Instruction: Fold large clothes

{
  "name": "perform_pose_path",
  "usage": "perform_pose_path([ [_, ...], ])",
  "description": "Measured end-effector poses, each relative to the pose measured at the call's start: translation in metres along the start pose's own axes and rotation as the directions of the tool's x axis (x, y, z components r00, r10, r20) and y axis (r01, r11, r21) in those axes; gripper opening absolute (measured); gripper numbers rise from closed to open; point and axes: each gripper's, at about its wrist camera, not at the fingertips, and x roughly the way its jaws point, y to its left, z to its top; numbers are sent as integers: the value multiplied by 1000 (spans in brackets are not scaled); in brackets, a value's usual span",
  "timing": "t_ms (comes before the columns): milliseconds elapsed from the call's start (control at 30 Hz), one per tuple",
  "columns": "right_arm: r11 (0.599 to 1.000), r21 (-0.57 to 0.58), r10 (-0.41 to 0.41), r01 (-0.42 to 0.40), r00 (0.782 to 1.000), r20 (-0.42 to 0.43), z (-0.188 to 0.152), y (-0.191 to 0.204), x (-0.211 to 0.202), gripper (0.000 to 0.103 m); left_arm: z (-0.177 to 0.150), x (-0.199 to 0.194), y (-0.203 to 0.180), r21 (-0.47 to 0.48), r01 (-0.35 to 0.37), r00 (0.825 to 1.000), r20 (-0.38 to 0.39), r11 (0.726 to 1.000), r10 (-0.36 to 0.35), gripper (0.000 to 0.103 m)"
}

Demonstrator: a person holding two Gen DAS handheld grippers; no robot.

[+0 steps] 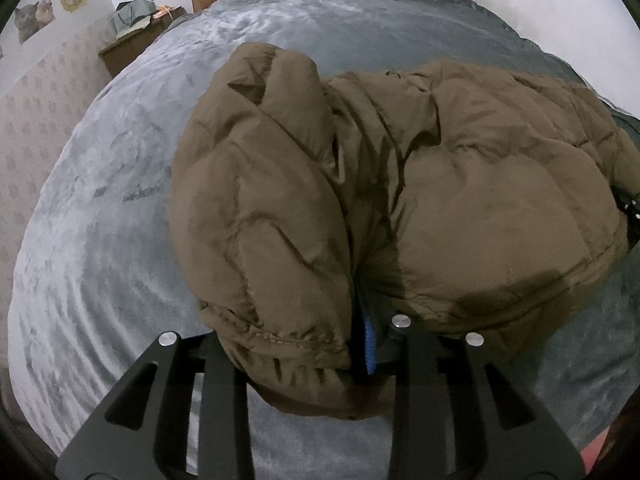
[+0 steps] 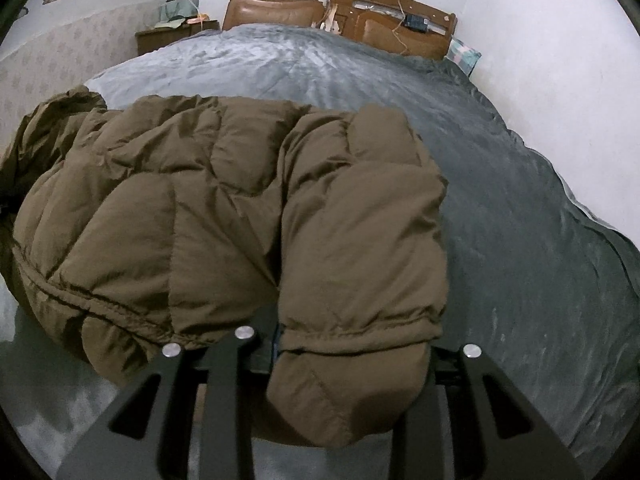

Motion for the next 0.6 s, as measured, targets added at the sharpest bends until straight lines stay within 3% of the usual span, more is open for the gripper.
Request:
perform_pose_path([
  [167,1000,13,9,-9,1000,-5,-4,-2,2,30,6,-2,6,-3,-6,1000,1,1000,6,34],
  [600,998,58,27,-25,999,-29,-9,-12,8,40,1,2,6,-43,-28,1000,8,999,29,57],
])
